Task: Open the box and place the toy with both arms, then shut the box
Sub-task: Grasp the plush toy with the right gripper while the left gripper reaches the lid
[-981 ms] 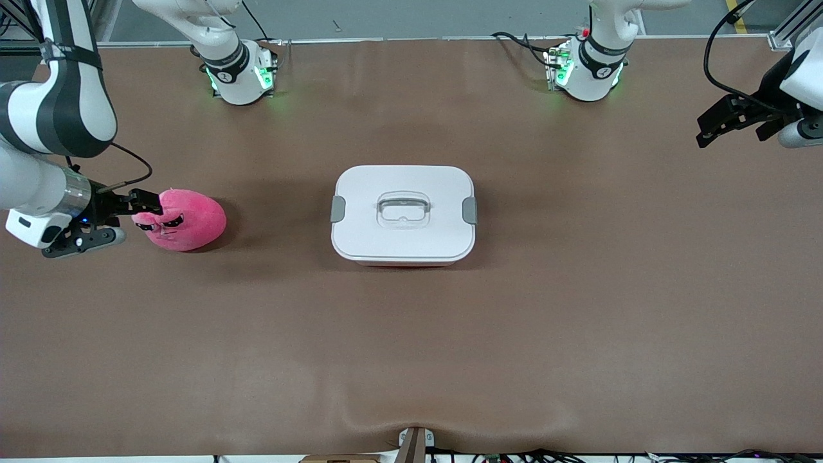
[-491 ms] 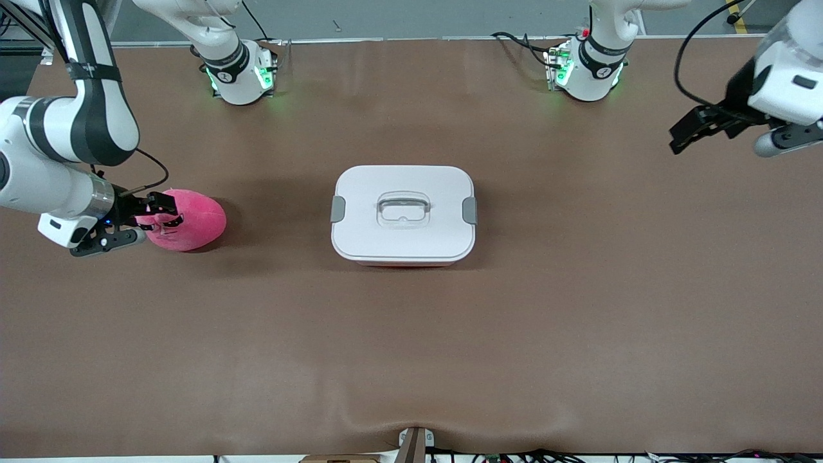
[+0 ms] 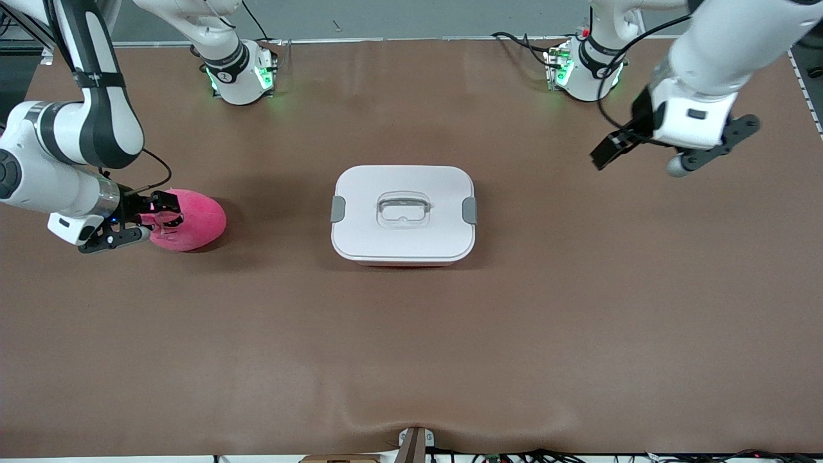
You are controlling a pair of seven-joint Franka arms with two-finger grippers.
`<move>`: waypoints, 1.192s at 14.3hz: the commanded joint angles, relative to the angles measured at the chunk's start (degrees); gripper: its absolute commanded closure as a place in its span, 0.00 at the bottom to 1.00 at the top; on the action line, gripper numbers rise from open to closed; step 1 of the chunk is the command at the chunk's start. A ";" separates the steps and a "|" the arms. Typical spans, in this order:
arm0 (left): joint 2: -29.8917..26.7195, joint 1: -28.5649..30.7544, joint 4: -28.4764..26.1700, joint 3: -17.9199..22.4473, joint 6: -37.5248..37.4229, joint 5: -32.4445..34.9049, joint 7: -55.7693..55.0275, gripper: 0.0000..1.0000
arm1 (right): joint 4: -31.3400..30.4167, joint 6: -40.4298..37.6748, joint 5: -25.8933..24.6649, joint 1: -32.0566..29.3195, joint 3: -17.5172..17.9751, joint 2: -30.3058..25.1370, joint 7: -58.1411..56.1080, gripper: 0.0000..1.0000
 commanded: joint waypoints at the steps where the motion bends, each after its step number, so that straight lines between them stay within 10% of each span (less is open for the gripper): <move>1: 2.74 -0.08 0.94 -4.50 2.46 1.00 -11.31 0.00 | -1.72 0.52 0.34 -0.55 0.50 -1.76 -0.97 0.11; 17: 18.91 -19.85 1.56 -9.53 15.74 15.76 -69.86 0.00 | -1.72 -0.71 0.34 -0.28 0.50 -1.76 -0.97 0.54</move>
